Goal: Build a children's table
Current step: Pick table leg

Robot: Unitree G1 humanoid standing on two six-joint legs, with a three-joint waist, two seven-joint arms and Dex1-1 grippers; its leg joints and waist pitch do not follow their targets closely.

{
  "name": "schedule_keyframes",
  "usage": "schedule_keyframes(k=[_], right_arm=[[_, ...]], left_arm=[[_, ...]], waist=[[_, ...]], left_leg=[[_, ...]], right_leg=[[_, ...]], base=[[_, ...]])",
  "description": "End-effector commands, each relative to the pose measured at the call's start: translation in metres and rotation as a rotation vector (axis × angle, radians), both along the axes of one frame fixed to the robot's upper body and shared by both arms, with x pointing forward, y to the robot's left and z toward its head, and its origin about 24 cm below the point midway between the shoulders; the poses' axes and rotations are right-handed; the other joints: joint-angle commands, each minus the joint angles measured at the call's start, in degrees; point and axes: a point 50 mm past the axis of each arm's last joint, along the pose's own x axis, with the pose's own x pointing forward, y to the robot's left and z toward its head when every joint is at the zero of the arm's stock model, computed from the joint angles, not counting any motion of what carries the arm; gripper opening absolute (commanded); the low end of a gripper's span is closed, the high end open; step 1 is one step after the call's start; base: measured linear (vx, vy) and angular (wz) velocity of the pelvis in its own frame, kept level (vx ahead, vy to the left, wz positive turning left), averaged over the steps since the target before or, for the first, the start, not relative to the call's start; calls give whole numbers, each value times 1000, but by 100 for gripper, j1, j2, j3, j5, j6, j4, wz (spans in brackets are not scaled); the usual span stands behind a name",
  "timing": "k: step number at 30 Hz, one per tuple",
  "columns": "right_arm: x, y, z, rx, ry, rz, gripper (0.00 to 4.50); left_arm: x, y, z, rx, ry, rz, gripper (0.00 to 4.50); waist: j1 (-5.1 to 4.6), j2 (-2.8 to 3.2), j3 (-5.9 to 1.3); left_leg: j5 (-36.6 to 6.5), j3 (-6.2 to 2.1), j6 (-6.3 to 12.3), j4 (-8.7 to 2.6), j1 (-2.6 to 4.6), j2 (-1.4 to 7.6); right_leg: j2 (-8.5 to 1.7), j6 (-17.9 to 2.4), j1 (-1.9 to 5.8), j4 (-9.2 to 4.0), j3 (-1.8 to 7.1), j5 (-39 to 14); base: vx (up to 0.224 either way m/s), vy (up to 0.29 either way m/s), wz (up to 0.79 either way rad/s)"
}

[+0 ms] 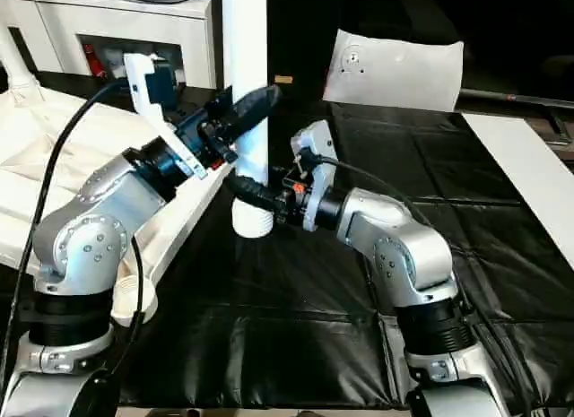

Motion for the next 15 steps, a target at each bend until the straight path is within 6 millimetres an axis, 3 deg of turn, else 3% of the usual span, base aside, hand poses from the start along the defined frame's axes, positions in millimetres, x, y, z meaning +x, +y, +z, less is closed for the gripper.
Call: schedule_keyframes(k=[1,11,15], right_arm=[[4,-3,13,17,-44,-27,259],[3,-15,13,-39,10,84,330],[2,-15,12,-61,35,135,332]], left_arm=[[3,-3,1,12,18,-18,186],[6,0,7,79,-25,-133,184],[2,-5,11,94,-57,-206,184]], waist=[[-35,46,-383],[-11,12,-394],[-11,2,-378]], left_leg=[[-389,-66,-148,-420,48,290],[-184,-56,-59,-407,38,283],[-253,-52,-34,-409,38,288]], right_leg=[[-496,-976,274,-411,303,-558],[-509,-1043,300,-381,303,-332],[-520,-1091,292,-398,303,-507]], base=[[0,0,0],[0,0,0],[0,0,0]])
